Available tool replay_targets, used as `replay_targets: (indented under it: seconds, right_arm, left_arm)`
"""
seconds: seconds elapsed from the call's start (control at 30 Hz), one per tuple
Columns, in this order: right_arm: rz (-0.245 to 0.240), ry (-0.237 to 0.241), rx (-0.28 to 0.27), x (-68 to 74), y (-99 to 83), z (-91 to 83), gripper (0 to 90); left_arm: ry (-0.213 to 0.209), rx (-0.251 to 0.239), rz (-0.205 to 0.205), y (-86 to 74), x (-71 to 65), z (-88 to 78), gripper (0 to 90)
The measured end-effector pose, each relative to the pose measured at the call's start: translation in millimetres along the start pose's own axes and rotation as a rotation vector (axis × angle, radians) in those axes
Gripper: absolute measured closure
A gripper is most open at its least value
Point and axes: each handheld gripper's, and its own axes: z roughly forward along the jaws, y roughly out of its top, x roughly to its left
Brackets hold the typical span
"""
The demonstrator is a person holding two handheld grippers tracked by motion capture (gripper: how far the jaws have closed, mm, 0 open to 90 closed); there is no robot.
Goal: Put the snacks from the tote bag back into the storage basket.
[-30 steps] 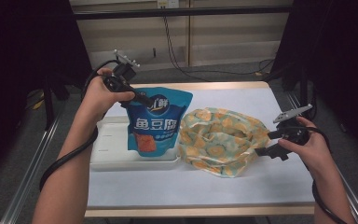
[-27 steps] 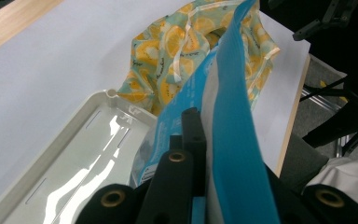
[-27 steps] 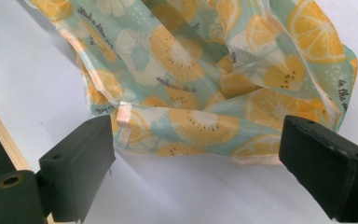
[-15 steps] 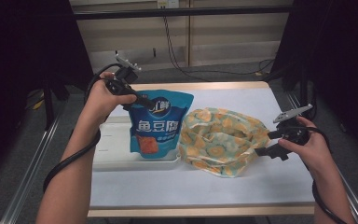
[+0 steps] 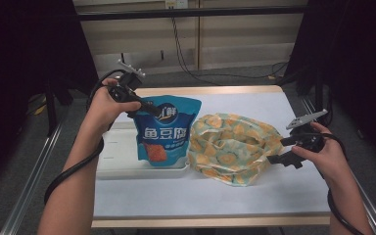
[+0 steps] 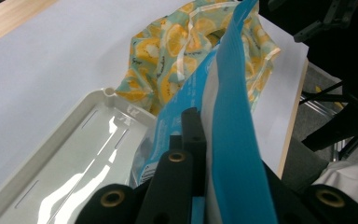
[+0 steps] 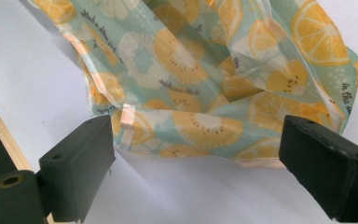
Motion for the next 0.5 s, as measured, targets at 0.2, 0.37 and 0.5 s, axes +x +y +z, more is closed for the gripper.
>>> replay_targets:
  seconds: [0.2, 0.37, 0.5]
  right_arm:
    - [0.003, -0.008, 0.000, 0.8, 0.4, 0.7, 9.5]
    - [0.003, -0.006, 0.001, 0.8, 0.3, 0.6, 9.4]
    - [0.003, -0.005, 0.000, 0.8, 0.0, 0.5, 9.5]
  left_arm:
    - [0.007, 0.001, 0.002, -4.3, 0.7, -2.6, 90.0]
    - [0.008, 0.000, -0.003, -7.9, 1.9, -4.4, 90.0]
    - [0.009, -0.006, -0.004, -11.0, 3.2, -5.8, 89.9]
